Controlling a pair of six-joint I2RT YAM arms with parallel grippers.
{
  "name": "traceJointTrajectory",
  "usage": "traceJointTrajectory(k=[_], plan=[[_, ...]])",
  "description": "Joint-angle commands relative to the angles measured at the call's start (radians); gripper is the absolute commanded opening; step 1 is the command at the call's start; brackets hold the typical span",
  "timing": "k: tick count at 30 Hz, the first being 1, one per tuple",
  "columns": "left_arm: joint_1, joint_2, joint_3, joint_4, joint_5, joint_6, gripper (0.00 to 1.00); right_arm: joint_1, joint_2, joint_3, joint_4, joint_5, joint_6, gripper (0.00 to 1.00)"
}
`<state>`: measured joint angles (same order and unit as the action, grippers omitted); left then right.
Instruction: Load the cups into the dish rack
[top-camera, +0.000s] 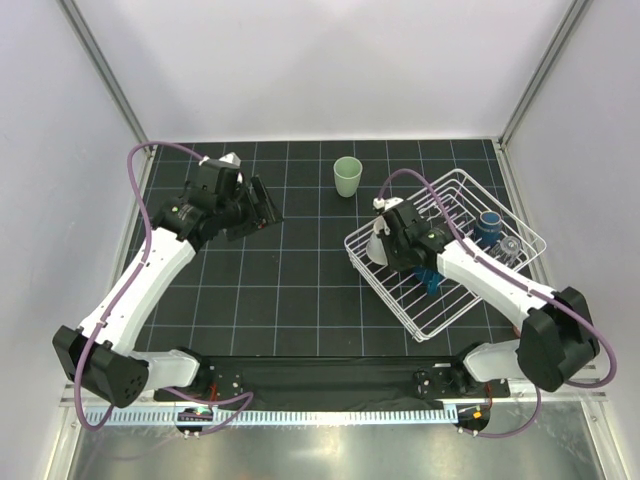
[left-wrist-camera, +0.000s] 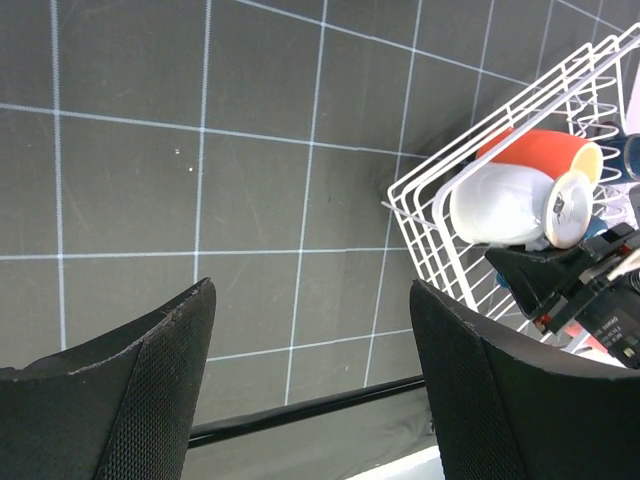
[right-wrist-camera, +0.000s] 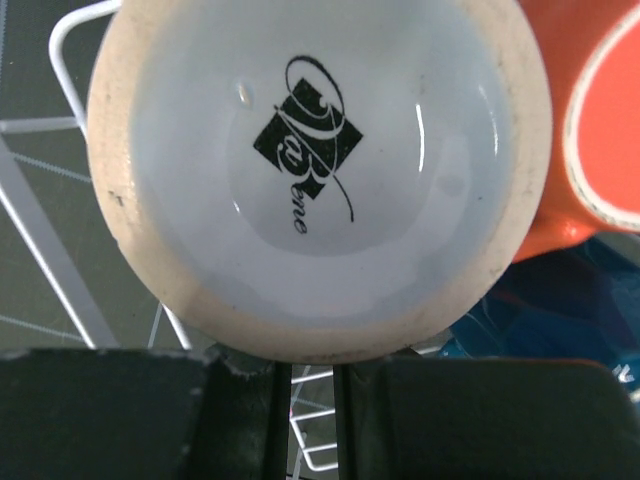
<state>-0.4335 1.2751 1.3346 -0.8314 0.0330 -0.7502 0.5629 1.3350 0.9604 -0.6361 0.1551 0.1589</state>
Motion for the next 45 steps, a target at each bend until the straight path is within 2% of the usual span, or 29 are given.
traceJointTrajectory(k=[1, 12, 21, 23, 26, 27, 30, 41, 45], plan=[[-0.002, -0.025, 0.017, -0.023, -0.027, 0.022, 0.76, 0.012, 0.019, 0.006, 0.131, 0.053, -0.002, 0.04], [-0.002, -0.022, 0.035, -0.054, -0.054, 0.023, 0.76, 0.032, 0.115, -0.020, 0.196, 0.070, 0.021, 0.04], [-0.002, -0.006, 0.064, -0.067, -0.051, 0.018, 0.76, 0.040, 0.098, -0.057, 0.196, 0.089, 0.050, 0.05], [-0.002, 0.000, 0.063, -0.066, -0.048, 0.017, 0.76, 0.043, 0.093, -0.069, 0.193, 0.083, 0.053, 0.09], [-0.002, 0.009, 0.060, -0.067, -0.039, 0.014, 0.77, 0.052, 0.086, -0.078, 0.178, 0.084, 0.068, 0.24], [-0.002, 0.012, 0.060, -0.069, -0.010, 0.015, 0.77, 0.055, 0.084, -0.080, 0.176, 0.087, 0.073, 0.34], [-0.002, 0.020, 0.060, -0.071, 0.013, 0.017, 0.77, 0.061, 0.067, -0.091, 0.170, 0.096, 0.086, 0.46], [-0.002, 0.043, 0.057, -0.055, 0.061, 0.023, 0.77, 0.061, -0.037, -0.022, 0.034, 0.132, 0.119, 0.62], [-0.002, 0.052, 0.055, -0.048, 0.070, 0.028, 0.77, 0.063, -0.102, 0.029, -0.030, 0.150, 0.126, 0.63]])
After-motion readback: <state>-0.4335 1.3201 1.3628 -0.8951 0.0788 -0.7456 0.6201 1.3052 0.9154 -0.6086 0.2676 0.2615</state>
